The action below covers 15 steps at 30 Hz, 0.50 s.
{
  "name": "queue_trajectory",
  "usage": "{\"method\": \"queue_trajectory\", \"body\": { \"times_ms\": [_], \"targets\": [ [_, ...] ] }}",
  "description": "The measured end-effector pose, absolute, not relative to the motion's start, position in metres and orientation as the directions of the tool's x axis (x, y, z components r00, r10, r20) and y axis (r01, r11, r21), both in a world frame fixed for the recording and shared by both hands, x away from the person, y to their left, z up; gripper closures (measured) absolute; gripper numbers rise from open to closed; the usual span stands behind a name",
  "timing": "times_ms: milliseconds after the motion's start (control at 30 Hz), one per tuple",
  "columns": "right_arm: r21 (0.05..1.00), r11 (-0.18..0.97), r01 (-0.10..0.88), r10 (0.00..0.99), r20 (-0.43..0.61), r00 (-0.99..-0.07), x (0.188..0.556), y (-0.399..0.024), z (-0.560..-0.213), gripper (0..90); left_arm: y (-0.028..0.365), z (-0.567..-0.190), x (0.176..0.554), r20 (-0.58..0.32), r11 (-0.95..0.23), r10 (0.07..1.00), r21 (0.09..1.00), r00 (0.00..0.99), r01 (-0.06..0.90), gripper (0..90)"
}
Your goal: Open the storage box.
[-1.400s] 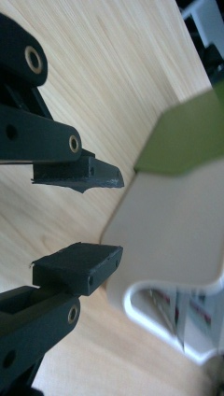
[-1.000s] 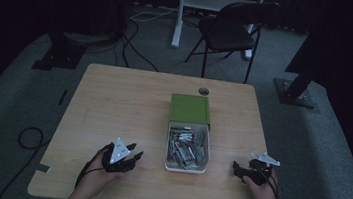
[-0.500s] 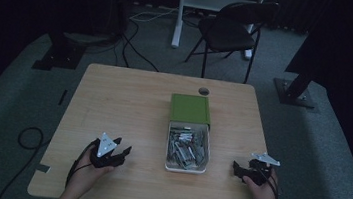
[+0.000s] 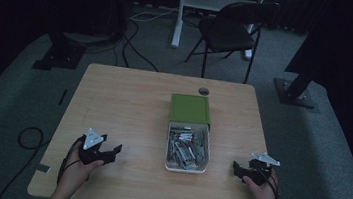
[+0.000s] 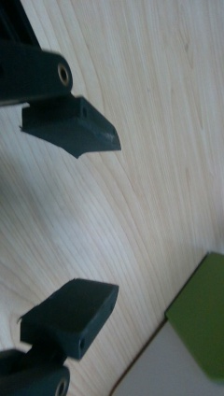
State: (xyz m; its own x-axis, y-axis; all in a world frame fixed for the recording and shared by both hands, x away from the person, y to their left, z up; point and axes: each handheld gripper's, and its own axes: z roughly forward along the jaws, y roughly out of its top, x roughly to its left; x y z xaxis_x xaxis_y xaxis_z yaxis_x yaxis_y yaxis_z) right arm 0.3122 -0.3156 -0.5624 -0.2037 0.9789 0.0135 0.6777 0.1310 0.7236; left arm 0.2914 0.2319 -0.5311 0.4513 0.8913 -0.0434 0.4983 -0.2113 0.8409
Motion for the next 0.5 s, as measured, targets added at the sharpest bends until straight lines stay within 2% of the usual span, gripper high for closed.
{"method": "queue_trajectory", "body": {
  "times_ms": [33,200,300,333,367,500],
  "targets": [
    [0.724,0.131,0.678,0.979,0.013,-0.204,0.312,-0.316,-0.562,10.7,0.236,-0.532,0.292,-0.042,-0.201,0.899,0.844,0.435,0.498,17.0],
    [0.724,0.131,0.678,0.979,0.013,-0.204,0.312,-0.316,-0.562,10.7,0.245,-0.534,0.293,-0.041,-0.184,0.917,0.840,0.397,0.511,10.4],
    [0.724,0.131,0.678,0.979,0.013,-0.204,0.312,-0.316,-0.562,10.7,0.256,-0.534,0.293,-0.035,-0.161,0.943,0.824,0.332,0.544,10.7],
    [0.724,0.131,0.678,0.979,0.013,-0.204,0.312,-0.316,-0.562,10.7,0.256,-0.534,0.293,-0.035,-0.161,0.943,0.824,0.332,0.544,12.9],
    [0.724,0.131,0.678,0.979,0.014,-0.203,0.312,-0.316,-0.562,10.7,0.262,-0.534,0.293,-0.044,-0.131,0.957,0.814,0.286,0.566,15.1],
    [0.724,0.130,0.678,0.979,0.014,-0.203,0.312,-0.316,-0.562,10.7,0.271,-0.535,0.292,-0.045,-0.102,0.972,0.801,0.229,0.589,13.0]
  ]
}}
